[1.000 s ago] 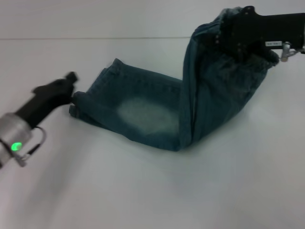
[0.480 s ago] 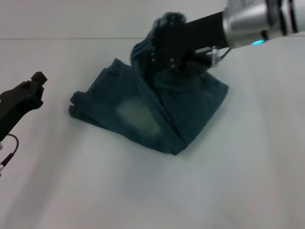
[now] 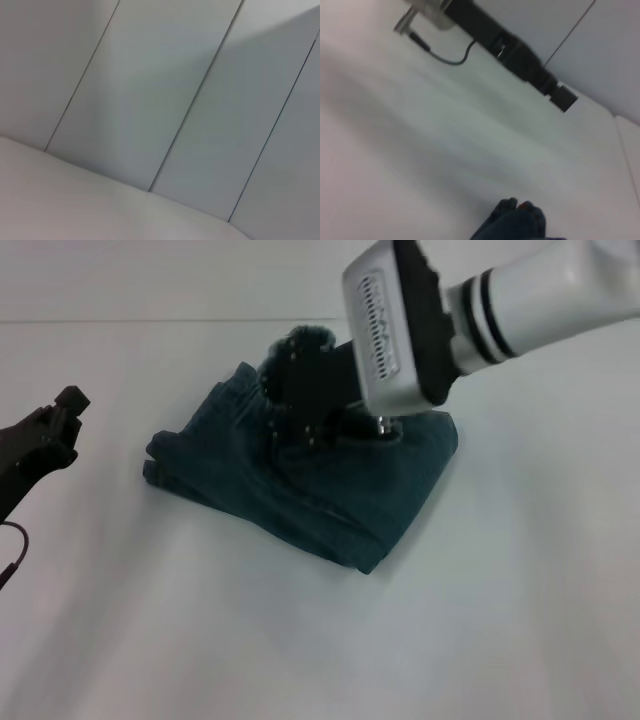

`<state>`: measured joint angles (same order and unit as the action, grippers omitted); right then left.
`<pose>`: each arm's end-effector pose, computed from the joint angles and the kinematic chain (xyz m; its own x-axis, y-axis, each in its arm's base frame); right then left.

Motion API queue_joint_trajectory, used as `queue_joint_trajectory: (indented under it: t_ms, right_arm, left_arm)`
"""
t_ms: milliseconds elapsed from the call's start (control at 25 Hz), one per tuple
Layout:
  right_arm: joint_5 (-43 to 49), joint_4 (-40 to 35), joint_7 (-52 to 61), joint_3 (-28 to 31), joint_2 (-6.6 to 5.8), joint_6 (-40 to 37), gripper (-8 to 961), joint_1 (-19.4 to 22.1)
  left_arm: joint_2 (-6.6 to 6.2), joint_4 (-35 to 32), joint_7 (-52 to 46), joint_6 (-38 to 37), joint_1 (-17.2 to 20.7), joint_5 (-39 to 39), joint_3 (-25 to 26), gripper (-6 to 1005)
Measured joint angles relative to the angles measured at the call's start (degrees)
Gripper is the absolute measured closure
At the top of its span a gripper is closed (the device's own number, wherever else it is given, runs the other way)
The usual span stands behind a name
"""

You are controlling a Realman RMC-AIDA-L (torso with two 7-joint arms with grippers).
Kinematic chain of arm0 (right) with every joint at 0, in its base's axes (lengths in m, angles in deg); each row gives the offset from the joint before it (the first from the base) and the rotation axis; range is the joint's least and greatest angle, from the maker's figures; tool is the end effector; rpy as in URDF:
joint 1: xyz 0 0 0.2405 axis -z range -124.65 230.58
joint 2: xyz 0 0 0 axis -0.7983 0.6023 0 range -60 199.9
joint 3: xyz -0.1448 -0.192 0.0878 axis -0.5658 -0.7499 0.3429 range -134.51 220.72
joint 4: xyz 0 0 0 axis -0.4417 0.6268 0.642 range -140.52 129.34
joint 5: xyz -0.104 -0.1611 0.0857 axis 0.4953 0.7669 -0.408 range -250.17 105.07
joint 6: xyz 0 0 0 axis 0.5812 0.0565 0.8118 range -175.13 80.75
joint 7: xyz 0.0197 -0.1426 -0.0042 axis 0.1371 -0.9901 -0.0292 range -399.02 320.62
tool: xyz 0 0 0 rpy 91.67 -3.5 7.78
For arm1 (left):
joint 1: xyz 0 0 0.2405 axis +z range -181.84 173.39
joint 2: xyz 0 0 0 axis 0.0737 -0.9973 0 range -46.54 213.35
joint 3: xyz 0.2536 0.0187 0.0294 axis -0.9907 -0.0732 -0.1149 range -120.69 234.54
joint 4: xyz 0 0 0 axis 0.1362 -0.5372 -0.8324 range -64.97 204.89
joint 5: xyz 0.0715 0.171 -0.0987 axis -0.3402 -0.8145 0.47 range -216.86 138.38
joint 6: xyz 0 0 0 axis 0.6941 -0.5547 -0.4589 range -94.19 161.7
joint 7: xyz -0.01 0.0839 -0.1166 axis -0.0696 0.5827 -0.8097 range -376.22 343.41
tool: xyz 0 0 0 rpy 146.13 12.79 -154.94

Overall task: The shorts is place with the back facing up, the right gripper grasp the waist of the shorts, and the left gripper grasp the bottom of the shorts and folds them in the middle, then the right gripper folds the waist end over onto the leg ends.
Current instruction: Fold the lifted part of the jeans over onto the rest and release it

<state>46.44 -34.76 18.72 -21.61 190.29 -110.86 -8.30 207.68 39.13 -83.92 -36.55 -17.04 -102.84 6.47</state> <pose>0.0967 0.4249 -0.0841 0.8829 0.4695 0.0007 0.4577 -0.8603 -0.2244 -0.3247 0.2987 0.0083 0.3450 0.1837 0.9205 0.8821 -0.3985 -0.2511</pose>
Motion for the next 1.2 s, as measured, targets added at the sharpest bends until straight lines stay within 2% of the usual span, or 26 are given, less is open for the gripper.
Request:
queue_joint_trajectory:
  t_ms: [40,480,760,1000,1200]
  right_arm:
    - [-0.2,0.7,-0.1,-1.0,0.07,1.0,906,-0.4]
    - [-2.9,2.1,-1.9,-3.0,0.0,3.0,454,-0.9]
    - [-2.7,2.5,-0.9,-5.1,-0.23,1.0,244,-0.9]
    - [-2.5,3.1,2.9,-10.1,-0.29,0.4,24,-1.3]
    - [-1.7,3.1,5.7,-13.2,-0.41,0.3,30,-1.5]
  left_arm:
    - [0.0,-0.1,-0.4,-0.1,0.0,-0.8,0.4,995]
    - [0.0,-0.2,-0.2,0.2,0.0,-2.6,0.8,991]
    - [-0.08,0.0,0.0,0.3,-0.4,-3.0,0.8,989]
    - [-0.09,0.1,0.0,0.3,-0.4,-3.0,0.8,987]
    - [-0.08,0.2,0.1,0.1,-0.4,-3.0,0.7,985]
